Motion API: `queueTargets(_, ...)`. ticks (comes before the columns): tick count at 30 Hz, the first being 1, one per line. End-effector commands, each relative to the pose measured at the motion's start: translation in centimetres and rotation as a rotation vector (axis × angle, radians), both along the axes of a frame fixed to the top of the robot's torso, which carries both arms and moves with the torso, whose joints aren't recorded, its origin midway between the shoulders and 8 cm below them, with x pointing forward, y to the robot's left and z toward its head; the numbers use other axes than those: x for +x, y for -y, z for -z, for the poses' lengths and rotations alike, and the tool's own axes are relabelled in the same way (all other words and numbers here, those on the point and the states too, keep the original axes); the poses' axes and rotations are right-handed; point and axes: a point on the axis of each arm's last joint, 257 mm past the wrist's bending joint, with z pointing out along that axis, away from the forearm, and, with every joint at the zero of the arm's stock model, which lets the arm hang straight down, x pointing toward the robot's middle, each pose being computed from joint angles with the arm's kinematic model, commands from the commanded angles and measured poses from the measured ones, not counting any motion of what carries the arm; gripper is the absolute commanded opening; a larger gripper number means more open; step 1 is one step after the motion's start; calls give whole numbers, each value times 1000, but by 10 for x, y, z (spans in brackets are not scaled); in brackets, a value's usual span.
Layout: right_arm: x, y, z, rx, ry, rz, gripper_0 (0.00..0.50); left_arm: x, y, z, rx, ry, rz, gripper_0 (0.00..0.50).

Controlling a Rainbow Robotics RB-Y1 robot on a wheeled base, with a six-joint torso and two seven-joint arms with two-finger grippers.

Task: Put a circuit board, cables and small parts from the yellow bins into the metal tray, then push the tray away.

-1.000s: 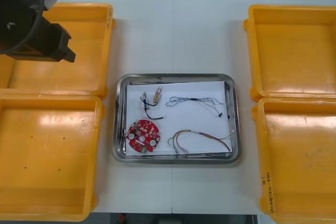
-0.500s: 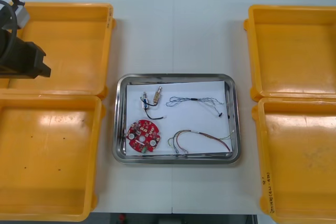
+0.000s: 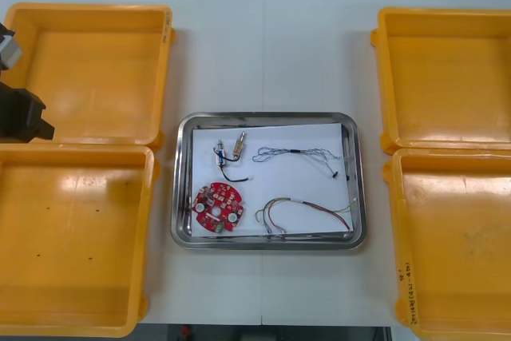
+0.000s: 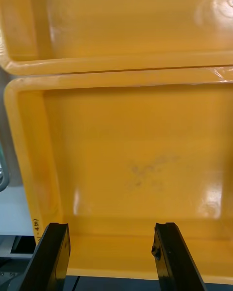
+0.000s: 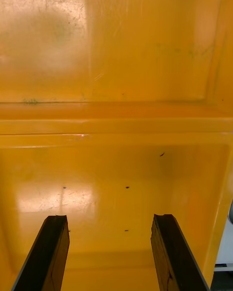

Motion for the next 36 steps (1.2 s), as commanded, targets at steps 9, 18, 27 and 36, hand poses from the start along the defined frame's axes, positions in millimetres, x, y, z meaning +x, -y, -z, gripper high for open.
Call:
queueTargets(9, 7, -66, -34, -57, -4, -278, 500, -25, -28, -3, 96, 8, 23, 500)
queueTargets(18, 19, -113, -42, -130, 4, -445, 500, -34, -33, 2, 97, 3, 4, 500)
queueTargets(27, 16, -169, -41, -244, -17, -682, 500, -36, -32, 3, 90, 1, -9, 500)
queueTargets(36, 11, -233, -27, -341, 1, -925, 500, -36, -31, 4, 86, -1, -7, 500)
